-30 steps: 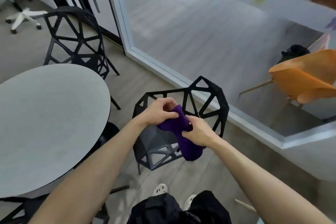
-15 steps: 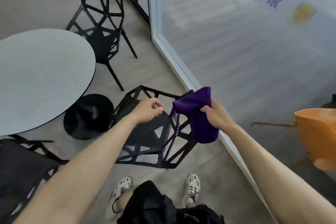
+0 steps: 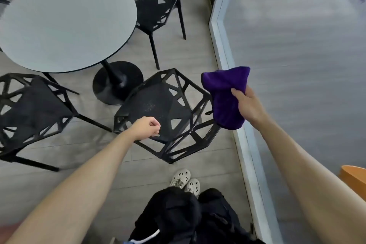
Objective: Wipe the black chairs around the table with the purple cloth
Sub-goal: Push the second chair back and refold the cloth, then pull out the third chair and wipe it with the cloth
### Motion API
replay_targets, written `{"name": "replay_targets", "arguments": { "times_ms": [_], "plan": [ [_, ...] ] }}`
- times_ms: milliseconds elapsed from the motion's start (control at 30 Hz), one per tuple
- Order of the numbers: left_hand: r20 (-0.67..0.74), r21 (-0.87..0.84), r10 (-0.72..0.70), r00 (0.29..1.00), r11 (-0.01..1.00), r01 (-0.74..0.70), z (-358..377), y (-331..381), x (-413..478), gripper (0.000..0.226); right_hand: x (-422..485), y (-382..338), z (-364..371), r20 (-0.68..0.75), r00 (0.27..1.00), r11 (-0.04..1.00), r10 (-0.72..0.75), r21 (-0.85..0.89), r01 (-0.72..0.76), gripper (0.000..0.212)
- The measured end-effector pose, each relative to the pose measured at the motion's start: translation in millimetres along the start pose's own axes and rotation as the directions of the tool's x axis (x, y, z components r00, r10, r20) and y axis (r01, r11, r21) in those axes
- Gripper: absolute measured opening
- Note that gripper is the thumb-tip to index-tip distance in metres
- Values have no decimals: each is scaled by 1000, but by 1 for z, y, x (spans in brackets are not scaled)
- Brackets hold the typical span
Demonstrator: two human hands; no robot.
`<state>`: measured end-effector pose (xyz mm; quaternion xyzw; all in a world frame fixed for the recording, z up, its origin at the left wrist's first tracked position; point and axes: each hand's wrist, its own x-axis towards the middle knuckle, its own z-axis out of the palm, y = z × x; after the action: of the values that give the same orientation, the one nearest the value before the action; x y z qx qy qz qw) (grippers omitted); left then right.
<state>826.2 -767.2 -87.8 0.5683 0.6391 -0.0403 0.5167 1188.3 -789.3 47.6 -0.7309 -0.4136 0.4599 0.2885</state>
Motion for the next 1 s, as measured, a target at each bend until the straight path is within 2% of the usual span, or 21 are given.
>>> {"name": "replay_targets", "arguments": {
  "times_ms": [67,167,267,333,367,433,467,533,567,633,700,867,1000],
  "plan": [
    [13,-19,-60,998,998,61,17,-16,-1,14,9,-1,8,49,998,999,-31,-8,32,33],
    [109,-94,-269,957,956,279,47,-25,-17,36,18,-3,16,128,989,996,-77,-23,80,26],
    [338,-116,-443,830,856,504,75,-11,-48,71,27,-6,16,185,977,993,-102,-46,112,23],
    [467,-204,-453,760,781,590,101,3,-64,92,35,-8,14,226,967,989,-114,-66,132,20],
    [511,-310,-425,747,719,622,119,11,-68,96,39,-7,13,252,961,987,-117,-75,140,20],
    [534,-584,-331,778,521,622,154,29,-65,92,46,-5,10,300,945,981,-131,-95,167,23],
    [494,-724,-305,814,375,579,173,39,-59,82,50,-2,8,319,937,978,-142,-103,184,26],
    [355,-918,-369,859,39,395,203,59,-47,56,57,6,3,348,923,967,-166,-128,222,29],
    [287,-957,-428,857,-82,279,212,66,-41,45,60,9,1,369,913,960,-173,-144,240,29],
    [207,-974,-502,840,-184,131,219,71,-34,34,61,13,2,413,889,941,-198,-174,290,28],
    [162,-980,-538,827,-183,73,217,68,-34,29,61,14,10,450,865,909,-223,-225,352,23],
    [62,-998,-663,746,-54,35,209,27,-47,27,56,19,50,587,770,813,-248,-307,496,12],
    [-68,-996,-833,550,84,4,199,-20,-63,37,43,42,84,674,712,786,-194,-328,525,16]
  ]
}}
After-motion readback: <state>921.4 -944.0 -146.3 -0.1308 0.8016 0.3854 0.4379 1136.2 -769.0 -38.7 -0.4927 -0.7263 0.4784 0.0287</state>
